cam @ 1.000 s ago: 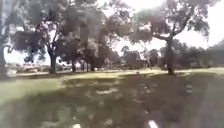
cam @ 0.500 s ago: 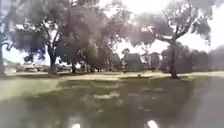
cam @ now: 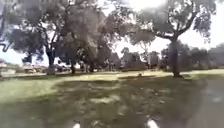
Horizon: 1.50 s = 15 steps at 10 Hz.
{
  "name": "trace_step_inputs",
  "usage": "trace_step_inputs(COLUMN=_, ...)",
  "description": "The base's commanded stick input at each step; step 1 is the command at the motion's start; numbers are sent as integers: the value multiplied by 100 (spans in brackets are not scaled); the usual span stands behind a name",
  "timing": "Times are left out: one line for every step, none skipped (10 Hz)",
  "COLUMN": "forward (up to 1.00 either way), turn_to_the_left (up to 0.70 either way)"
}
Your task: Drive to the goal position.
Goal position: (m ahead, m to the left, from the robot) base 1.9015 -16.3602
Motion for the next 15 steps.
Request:
trace_step_inputs(forward=70, turn_to_the_left=-35)
trace_step_inputs(forward=70, turn_to_the_left=-35)
trace_step_inputs(forward=70, turn_to_the_left=-35)
trace_step_inputs(forward=70, turn_to_the_left=-35)
trace_step_inputs(forward=70, turn_to_the_left=-35)
trace_step_inputs(forward=70, turn_to_the_left=-5)
trace_step_inputs(forward=70, turn_to_the_left=0)
trace_step_inputs(forward=70, turn_to_the_left=0)
trace_step_inputs(forward=70, turn_to_the_left=0)
trace_step_inputs(forward=70, turn_to_the_left=0)
trace_step_inputs(forward=70, turn_to_the_left=0)
trace_step_inputs(forward=70, turn_to_the_left=0)
trace_step_inputs(forward=70, turn_to_the_left=0)
trace_step_inputs(forward=70, turn_to_the_left=0)
trace_step_inputs(forward=70, turn_to_the_left=0)
